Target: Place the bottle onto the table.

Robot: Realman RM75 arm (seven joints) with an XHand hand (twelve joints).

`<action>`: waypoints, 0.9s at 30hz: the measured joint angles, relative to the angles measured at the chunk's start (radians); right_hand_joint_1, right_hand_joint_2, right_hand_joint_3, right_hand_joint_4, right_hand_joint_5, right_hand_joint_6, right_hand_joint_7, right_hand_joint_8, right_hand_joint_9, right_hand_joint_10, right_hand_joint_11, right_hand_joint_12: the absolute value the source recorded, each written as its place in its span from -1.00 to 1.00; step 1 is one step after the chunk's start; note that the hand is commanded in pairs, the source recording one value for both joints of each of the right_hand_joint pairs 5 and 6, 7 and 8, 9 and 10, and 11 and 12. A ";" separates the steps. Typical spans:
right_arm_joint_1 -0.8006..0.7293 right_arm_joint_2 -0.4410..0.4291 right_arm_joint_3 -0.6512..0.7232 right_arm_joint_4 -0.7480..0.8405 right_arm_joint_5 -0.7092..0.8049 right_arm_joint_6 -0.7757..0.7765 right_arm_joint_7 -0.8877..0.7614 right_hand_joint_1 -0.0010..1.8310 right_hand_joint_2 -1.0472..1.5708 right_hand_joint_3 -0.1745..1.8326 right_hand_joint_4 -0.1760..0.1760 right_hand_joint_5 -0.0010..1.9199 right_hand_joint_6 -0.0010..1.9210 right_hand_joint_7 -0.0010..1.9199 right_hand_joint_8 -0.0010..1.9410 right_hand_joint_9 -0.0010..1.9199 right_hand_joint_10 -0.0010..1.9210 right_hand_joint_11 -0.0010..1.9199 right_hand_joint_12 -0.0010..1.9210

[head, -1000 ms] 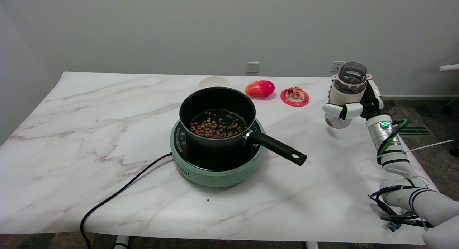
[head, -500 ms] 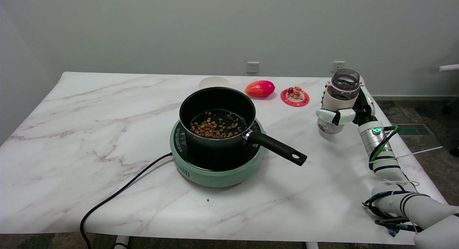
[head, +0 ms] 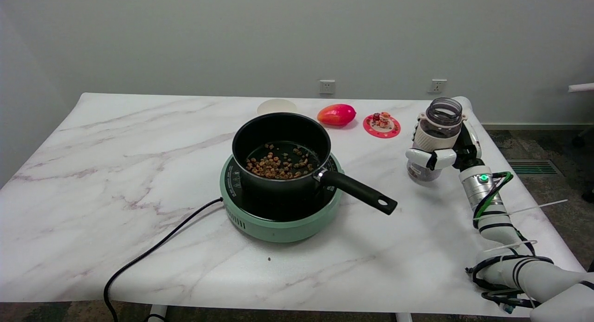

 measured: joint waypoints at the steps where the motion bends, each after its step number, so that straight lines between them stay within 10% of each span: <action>1: -0.001 -0.001 0.000 -0.001 0.001 0.002 0.000 0.76 0.45 -0.04 0.00 1.00 1.00 1.00 0.98 0.73 0.73 0.27 0.27; 10: -0.006 -0.009 -0.001 -0.010 0.004 0.015 -0.005 0.59 0.47 0.04 0.00 1.00 1.00 1.00 0.98 0.56 0.55 0.30 0.30; 17: -0.010 -0.013 0.000 -0.013 0.006 0.021 -0.007 0.49 -0.29 0.82 0.00 0.37 0.37 0.58 0.57 0.33 0.33 0.04 0.04; 27: -0.014 -0.014 0.003 -0.015 0.007 0.031 -0.014 0.40 -0.49 0.82 0.00 0.18 0.18 0.39 0.38 0.19 0.19 -0.09 -0.09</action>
